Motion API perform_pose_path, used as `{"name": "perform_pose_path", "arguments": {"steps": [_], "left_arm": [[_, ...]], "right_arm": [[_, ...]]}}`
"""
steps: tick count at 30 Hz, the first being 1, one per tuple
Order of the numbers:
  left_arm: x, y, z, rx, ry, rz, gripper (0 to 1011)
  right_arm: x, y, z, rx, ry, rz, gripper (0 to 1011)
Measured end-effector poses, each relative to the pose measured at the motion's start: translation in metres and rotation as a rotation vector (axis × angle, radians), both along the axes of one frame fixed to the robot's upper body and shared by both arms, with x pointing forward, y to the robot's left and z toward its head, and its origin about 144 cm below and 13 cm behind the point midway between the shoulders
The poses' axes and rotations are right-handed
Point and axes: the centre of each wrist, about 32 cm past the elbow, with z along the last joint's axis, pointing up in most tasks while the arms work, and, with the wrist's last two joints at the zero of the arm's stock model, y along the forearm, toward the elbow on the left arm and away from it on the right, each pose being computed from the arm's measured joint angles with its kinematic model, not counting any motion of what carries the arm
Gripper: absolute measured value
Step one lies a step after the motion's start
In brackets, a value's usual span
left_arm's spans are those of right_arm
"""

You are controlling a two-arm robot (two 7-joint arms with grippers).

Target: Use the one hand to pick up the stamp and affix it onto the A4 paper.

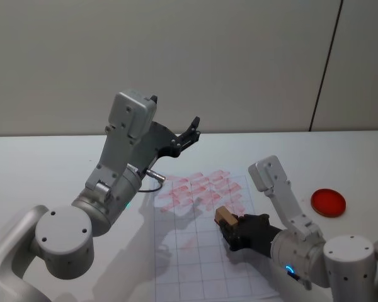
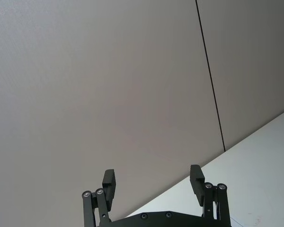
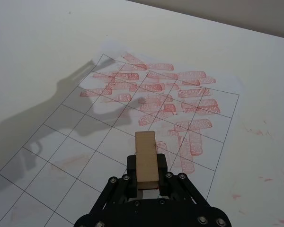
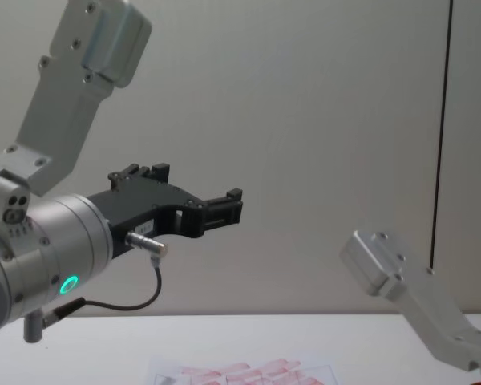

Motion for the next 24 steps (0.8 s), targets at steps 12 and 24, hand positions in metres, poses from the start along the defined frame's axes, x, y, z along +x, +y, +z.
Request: {"name": "perform_pose_path", "arguments": {"steps": [12,24], "left_arm": [[0.0,0.0,0.0,0.0,0.0,0.0,1001],[0.0,0.0,0.0,0.0,0.0,0.0,1001]], "right_arm": [[0.0,0.0,0.0,-0.001,0.001,0.0,220],[-0.005,-0.003,0.014,0.001,-0.087,-0.016,220]]}}
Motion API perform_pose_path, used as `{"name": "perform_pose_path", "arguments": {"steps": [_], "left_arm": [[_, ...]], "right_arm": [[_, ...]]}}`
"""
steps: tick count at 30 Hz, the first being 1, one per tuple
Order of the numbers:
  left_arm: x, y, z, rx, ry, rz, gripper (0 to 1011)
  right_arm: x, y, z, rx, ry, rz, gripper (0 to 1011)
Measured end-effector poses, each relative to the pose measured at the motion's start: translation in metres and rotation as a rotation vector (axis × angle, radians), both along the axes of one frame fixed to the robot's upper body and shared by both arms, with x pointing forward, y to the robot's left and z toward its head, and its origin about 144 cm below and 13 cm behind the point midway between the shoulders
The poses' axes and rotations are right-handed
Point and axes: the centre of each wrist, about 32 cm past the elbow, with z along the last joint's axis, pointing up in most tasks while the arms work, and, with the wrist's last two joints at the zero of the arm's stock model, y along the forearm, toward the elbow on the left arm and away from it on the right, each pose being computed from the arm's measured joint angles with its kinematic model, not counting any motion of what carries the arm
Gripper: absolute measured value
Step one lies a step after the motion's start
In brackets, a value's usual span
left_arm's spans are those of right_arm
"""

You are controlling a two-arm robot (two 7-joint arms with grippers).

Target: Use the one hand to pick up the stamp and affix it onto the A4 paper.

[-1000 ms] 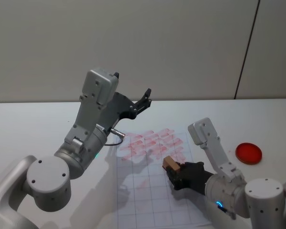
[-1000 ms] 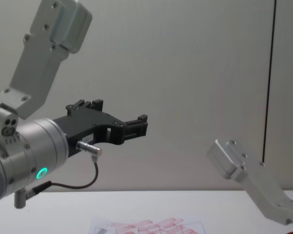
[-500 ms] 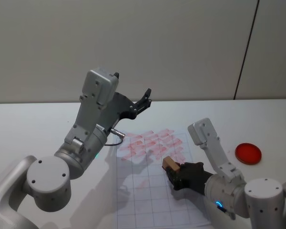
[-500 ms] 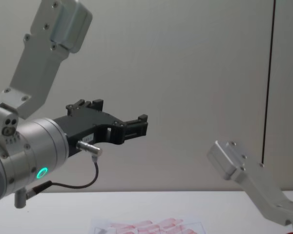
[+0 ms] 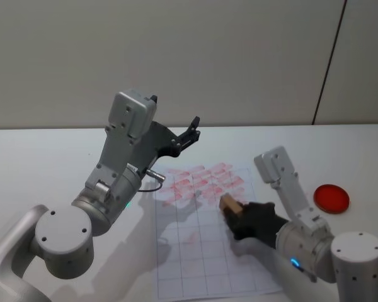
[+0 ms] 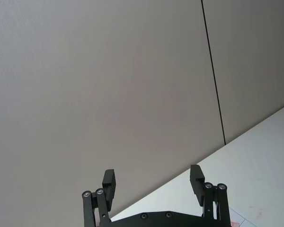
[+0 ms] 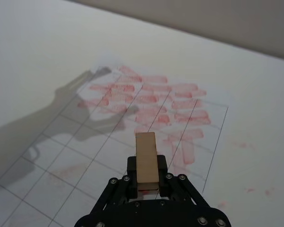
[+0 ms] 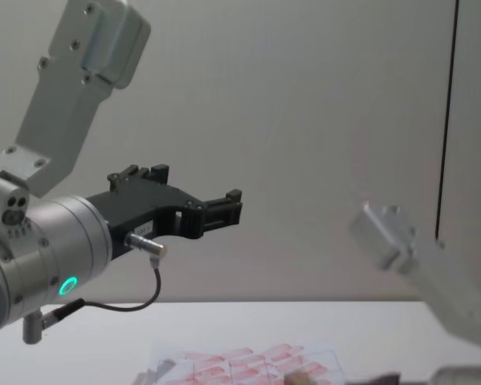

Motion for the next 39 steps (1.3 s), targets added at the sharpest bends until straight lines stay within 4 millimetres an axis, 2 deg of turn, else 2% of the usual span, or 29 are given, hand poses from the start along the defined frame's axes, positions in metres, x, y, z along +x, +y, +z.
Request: {"name": "perform_pose_path", "arguments": {"steps": [7,13,20,28,39], "left_arm": [[0.0,0.0,0.0,0.0,0.0,0.0,1001],[0.0,0.0,0.0,0.0,0.0,0.0,1001],[0.0,0.0,0.0,0.0,0.0,0.0,1001],[0.0,0.0,0.0,0.0,0.0,0.0,1001],[0.0,0.0,0.0,0.0,0.0,0.0,1001]], "right_arm": [[-0.003,-0.005,0.017,0.013,-0.092,-0.028,220],[-0.007,-0.017,0.035,0.019,-0.181,-0.092,220],[-0.012,-0.034,0.045,0.012,-0.225,-0.176,219],[-0.016,-0.056,0.046,-0.012,-0.218,-0.279,220],[-0.017,-0.084,0.035,-0.059,-0.156,-0.392,220]]}}
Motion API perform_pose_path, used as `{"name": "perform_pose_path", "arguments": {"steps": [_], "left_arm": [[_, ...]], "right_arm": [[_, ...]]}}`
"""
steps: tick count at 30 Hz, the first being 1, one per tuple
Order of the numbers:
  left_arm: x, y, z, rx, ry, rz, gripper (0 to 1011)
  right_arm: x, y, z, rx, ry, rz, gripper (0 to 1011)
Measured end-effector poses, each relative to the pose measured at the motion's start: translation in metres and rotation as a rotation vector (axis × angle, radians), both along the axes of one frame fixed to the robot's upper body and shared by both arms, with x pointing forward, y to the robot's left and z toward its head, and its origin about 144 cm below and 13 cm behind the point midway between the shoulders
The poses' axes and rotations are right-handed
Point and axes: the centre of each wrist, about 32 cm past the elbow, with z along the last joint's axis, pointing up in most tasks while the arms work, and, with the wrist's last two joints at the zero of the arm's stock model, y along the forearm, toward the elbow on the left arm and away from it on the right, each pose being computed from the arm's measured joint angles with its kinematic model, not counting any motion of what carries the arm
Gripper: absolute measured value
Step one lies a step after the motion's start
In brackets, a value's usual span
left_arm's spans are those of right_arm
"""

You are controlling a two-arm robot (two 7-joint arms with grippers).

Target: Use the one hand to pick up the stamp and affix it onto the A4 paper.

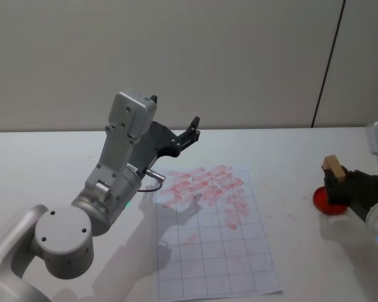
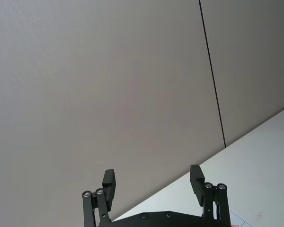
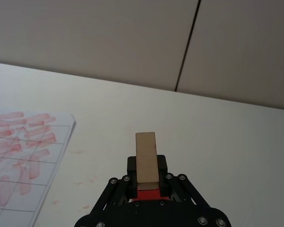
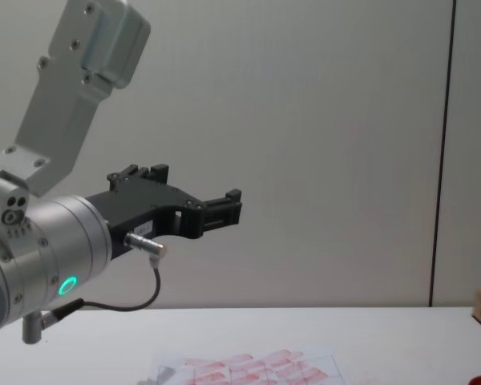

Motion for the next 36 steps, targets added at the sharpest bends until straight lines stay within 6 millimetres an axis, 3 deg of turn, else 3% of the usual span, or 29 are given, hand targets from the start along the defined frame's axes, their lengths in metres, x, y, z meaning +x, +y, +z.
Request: {"name": "perform_pose_path", "arguments": {"steps": [15,36], "left_arm": [[0.0,0.0,0.0,0.0,0.0,0.0,1001],[0.0,0.0,0.0,0.0,0.0,0.0,1002]], "right_arm": [[0.009,-0.015,-0.015,-0.004,0.066,-0.053,219],[0.015,-0.02,-0.03,0.028,0.126,-0.031,237]]}}
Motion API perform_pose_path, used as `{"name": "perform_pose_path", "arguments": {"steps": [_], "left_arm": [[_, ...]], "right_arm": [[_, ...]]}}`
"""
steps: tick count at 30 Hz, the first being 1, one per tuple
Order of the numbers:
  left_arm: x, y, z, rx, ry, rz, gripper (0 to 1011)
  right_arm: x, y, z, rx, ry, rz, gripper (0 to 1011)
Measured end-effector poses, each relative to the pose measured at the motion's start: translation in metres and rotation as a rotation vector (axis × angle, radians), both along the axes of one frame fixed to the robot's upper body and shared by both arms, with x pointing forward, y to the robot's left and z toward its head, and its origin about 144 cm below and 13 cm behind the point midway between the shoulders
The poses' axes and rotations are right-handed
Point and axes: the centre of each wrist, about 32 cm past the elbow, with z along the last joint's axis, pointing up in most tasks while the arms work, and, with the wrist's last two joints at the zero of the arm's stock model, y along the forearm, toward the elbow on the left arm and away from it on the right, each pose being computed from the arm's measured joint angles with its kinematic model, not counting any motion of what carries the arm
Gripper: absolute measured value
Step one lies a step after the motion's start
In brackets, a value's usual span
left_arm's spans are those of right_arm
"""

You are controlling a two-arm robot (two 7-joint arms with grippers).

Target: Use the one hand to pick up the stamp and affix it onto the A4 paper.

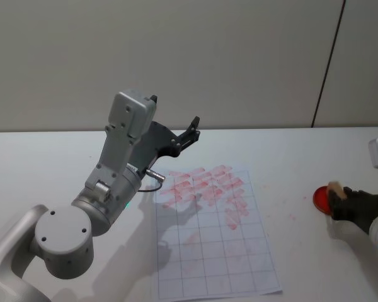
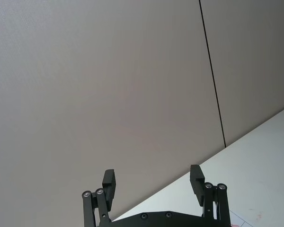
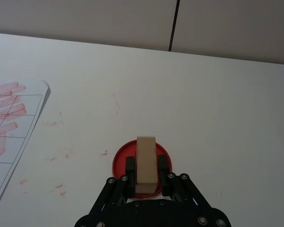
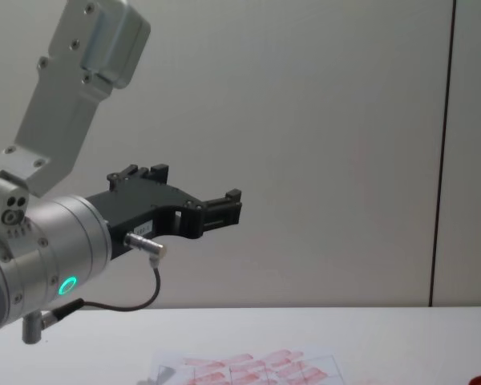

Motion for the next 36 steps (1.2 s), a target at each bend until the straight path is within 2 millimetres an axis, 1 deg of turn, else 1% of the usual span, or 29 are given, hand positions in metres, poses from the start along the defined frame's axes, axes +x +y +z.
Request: {"name": "perform_pose_path", "arguments": {"steps": [1,3,4,5,6,7,9,11,17,19,21,22,24,26,36], "left_arm": [[0.0,0.0,0.0,0.0,0.0,0.0,1001],[0.0,0.0,0.0,0.0,0.0,0.0,1001],[0.0,0.0,0.0,0.0,0.0,0.0,1001],[0.0,0.0,0.0,0.0,0.0,0.0,1001],[0.0,0.0,0.0,0.0,0.0,0.0,1001],[0.0,0.0,0.0,0.0,0.0,0.0,1001],[0.0,0.0,0.0,0.0,0.0,0.0,1001],[0.0,0.0,0.0,0.0,0.0,0.0,1001],[0.0,0.0,0.0,0.0,0.0,0.0,1001],[0.0,0.0,0.0,0.0,0.0,0.0,1001],[0.0,0.0,0.0,0.0,0.0,0.0,1001],[0.0,0.0,0.0,0.0,0.0,0.0,1001],[0.0,0.0,0.0,0.0,0.0,0.0,1002],[0.0,0.0,0.0,0.0,0.0,0.0,1001],[0.0,0.0,0.0,0.0,0.0,0.0,1001]], "right_arm": [[0.0,0.0,-0.001,0.001,0.003,0.001,288],[0.0,-0.001,-0.002,0.002,0.006,0.001,326],[0.0,-0.001,-0.002,0.003,0.007,0.002,382],[0.0,-0.001,-0.003,0.003,0.006,0.002,382],[0.0,-0.001,-0.003,0.004,0.005,0.003,426],[0.0,-0.001,-0.003,0.004,0.004,0.003,438],[0.0,-0.001,-0.003,0.004,-0.001,0.004,524],[0.0,-0.001,-0.003,0.003,-0.009,0.004,565],[-0.003,-0.002,0.002,-0.007,-0.067,0.011,778],[-0.004,-0.002,0.003,-0.01,-0.082,0.013,819],[-0.006,-0.002,0.006,-0.014,-0.109,0.016,891],[-0.006,-0.002,0.007,-0.016,-0.119,0.017,904],[-0.008,-0.002,0.009,-0.021,-0.149,0.021,968],[-0.009,-0.003,0.011,-0.025,-0.168,0.023,1001],[-0.018,-0.007,0.021,-0.05,-0.312,0.043,1001]]}}
